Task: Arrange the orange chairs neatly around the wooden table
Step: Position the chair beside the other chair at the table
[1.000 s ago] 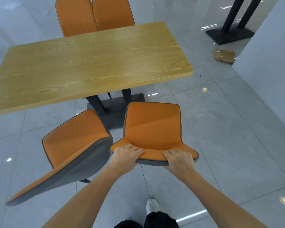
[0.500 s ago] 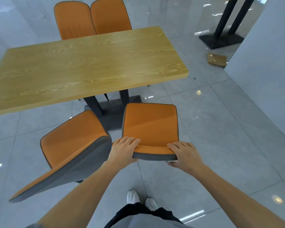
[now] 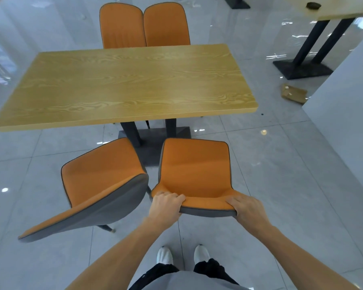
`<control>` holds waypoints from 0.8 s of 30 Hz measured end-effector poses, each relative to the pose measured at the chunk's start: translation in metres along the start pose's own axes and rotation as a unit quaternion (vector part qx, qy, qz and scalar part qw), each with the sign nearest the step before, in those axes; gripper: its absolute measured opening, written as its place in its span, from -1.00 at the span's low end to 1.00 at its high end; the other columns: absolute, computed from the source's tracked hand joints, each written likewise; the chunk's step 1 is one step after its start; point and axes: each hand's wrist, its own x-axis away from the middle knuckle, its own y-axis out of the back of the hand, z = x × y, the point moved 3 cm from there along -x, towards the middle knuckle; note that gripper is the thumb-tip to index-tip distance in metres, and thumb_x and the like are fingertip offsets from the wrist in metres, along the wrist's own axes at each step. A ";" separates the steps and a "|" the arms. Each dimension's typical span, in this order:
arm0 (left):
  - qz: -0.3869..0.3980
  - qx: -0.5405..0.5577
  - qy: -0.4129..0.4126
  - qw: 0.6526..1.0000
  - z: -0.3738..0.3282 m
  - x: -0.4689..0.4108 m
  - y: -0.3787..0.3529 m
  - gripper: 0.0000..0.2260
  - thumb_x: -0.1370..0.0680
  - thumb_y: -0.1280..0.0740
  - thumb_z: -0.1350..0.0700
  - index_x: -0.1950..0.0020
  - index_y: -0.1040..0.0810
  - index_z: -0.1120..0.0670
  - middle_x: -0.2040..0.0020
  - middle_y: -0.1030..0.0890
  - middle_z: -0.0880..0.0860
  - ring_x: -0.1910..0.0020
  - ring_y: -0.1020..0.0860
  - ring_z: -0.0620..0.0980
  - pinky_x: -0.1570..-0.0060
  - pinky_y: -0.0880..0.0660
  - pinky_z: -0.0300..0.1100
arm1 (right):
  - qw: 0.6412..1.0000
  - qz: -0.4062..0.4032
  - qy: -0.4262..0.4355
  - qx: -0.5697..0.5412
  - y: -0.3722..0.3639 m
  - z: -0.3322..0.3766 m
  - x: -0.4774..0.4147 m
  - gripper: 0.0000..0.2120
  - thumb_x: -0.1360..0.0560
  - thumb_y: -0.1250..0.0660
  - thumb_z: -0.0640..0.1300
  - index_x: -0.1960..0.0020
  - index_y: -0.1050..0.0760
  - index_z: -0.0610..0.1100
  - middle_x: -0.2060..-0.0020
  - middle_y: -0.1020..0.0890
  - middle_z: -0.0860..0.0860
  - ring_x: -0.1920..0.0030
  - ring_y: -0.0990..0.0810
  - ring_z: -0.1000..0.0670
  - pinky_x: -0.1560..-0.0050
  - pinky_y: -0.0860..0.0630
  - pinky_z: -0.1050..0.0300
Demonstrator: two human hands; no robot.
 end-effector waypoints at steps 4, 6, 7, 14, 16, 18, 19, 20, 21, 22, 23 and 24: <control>-0.013 0.014 0.040 0.999 -0.010 0.004 0.001 -0.72 0.00 -0.56 0.12 0.39 -0.56 -0.05 0.54 -0.54 -0.08 0.57 -0.49 -0.05 0.48 -0.41 -0.26 | 0.999 -0.009 0.044 -0.015 -0.002 -0.012 -0.007 -0.64 -0.03 -0.55 -0.36 0.25 -0.61 -0.07 0.41 -0.64 0.03 0.46 -0.56 -0.03 0.50 -0.45 0.21; -0.017 0.017 0.061 0.998 -0.014 0.005 0.000 -0.72 -0.02 -0.56 0.14 0.37 -0.58 -0.05 0.52 -0.56 -0.08 0.55 -0.51 -0.04 0.45 -0.45 -0.23 | 0.998 -0.018 0.061 -0.023 -0.003 -0.019 -0.014 -0.66 -0.04 -0.56 -0.36 0.25 -0.62 -0.08 0.41 -0.64 0.02 0.46 -0.56 -0.03 0.50 -0.46 0.21; -0.017 0.016 0.072 0.997 -0.015 0.004 -0.001 -0.72 -0.04 -0.57 0.13 0.35 -0.59 -0.06 0.50 -0.58 -0.08 0.54 -0.52 -0.04 0.43 -0.47 -0.21 | 0.997 -0.024 0.070 -0.024 -0.003 -0.022 -0.017 -0.66 -0.04 -0.56 -0.36 0.26 -0.62 -0.09 0.41 -0.64 0.01 0.46 -0.57 -0.03 0.50 -0.48 0.21; -0.017 0.025 0.094 0.995 -0.017 -0.013 0.001 -0.69 -0.05 -0.57 0.15 0.30 -0.58 -0.03 0.47 -0.60 -0.06 0.50 -0.56 0.00 0.35 -0.55 -0.15 | 0.993 -0.057 0.103 -0.022 0.000 -0.036 -0.041 -0.67 0.00 -0.56 -0.39 0.31 -0.61 -0.11 0.46 -0.63 0.00 0.49 -0.57 -0.05 0.50 -0.50 0.19; -0.015 0.018 0.088 0.996 -0.011 -0.017 0.002 -0.70 -0.05 -0.57 0.15 0.30 -0.58 -0.03 0.46 -0.60 -0.07 0.48 -0.57 0.00 0.33 -0.55 -0.16 | 0.992 -0.058 0.110 -0.020 -0.002 -0.035 -0.046 -0.67 0.00 -0.56 -0.39 0.31 -0.61 -0.13 0.45 -0.64 -0.02 0.48 -0.58 -0.06 0.49 -0.52 0.17; -0.009 0.010 0.093 0.996 0.000 -0.023 0.002 -0.71 -0.07 -0.58 0.14 0.30 -0.60 -0.04 0.43 -0.62 -0.08 0.44 -0.59 -0.01 0.29 -0.56 -0.17 | 0.992 -0.057 0.110 -0.018 -0.004 -0.033 -0.054 -0.68 0.00 -0.56 -0.38 0.30 -0.61 -0.12 0.44 -0.64 -0.01 0.48 -0.59 -0.06 0.47 -0.51 0.19; -0.001 0.007 0.096 0.995 0.004 -0.027 0.002 -0.71 -0.08 -0.58 0.12 0.28 -0.61 -0.05 0.41 -0.63 -0.08 0.42 -0.60 -0.01 0.27 -0.57 -0.16 | 0.993 -0.054 0.105 -0.019 -0.004 -0.033 -0.059 -0.68 -0.01 -0.56 -0.37 0.30 -0.61 -0.12 0.44 -0.65 -0.01 0.47 -0.59 -0.06 0.47 -0.51 0.20; 0.002 0.006 0.098 0.995 0.007 -0.030 0.002 -0.72 -0.10 -0.58 0.11 0.27 -0.61 -0.05 0.39 -0.64 -0.08 0.40 -0.61 -0.01 0.25 -0.58 -0.15 | 0.994 -0.051 0.099 -0.019 -0.003 -0.034 -0.063 -0.68 -0.01 -0.56 -0.36 0.29 -0.62 -0.11 0.43 -0.66 -0.01 0.46 -0.60 -0.06 0.46 -0.51 0.20; 0.002 0.005 0.099 0.995 0.007 -0.033 0.003 -0.73 -0.11 -0.58 0.11 0.26 -0.62 -0.05 0.38 -0.65 -0.08 0.39 -0.61 -0.01 0.25 -0.58 -0.14 | 0.994 -0.047 0.096 -0.017 -0.003 -0.036 -0.066 -0.67 -0.02 -0.57 -0.35 0.28 -0.62 -0.11 0.41 -0.67 -0.01 0.45 -0.61 -0.06 0.46 -0.53 0.19; 0.002 0.005 0.098 0.995 0.005 -0.035 0.004 -0.74 -0.13 -0.58 0.11 0.26 -0.62 -0.04 0.37 -0.65 -0.08 0.39 -0.62 -0.01 0.26 -0.58 -0.14 | 0.995 -0.038 0.094 -0.016 -0.003 -0.039 -0.066 -0.67 -0.03 -0.59 -0.34 0.27 -0.63 -0.11 0.39 -0.68 -0.01 0.44 -0.62 -0.06 0.45 -0.54 0.17; 0.001 0.007 0.095 0.995 0.001 -0.035 0.005 -0.75 -0.13 -0.58 0.12 0.26 -0.62 -0.04 0.37 -0.66 -0.08 0.40 -0.62 0.00 0.27 -0.59 -0.13 | 0.995 -0.029 0.093 -0.016 -0.003 -0.042 -0.065 -0.67 -0.04 -0.60 -0.32 0.26 -0.63 -0.11 0.38 -0.69 -0.01 0.43 -0.63 -0.06 0.43 -0.56 0.16; -0.004 0.010 0.092 0.996 -0.003 -0.036 0.006 -0.75 -0.14 -0.58 0.12 0.26 -0.62 -0.03 0.37 -0.66 -0.07 0.40 -0.62 0.00 0.28 -0.59 -0.12 | 0.995 -0.022 0.092 -0.017 -0.003 -0.044 -0.063 -0.67 -0.04 -0.60 -0.31 0.25 -0.63 -0.10 0.37 -0.69 0.00 0.43 -0.63 -0.06 0.43 -0.57 0.16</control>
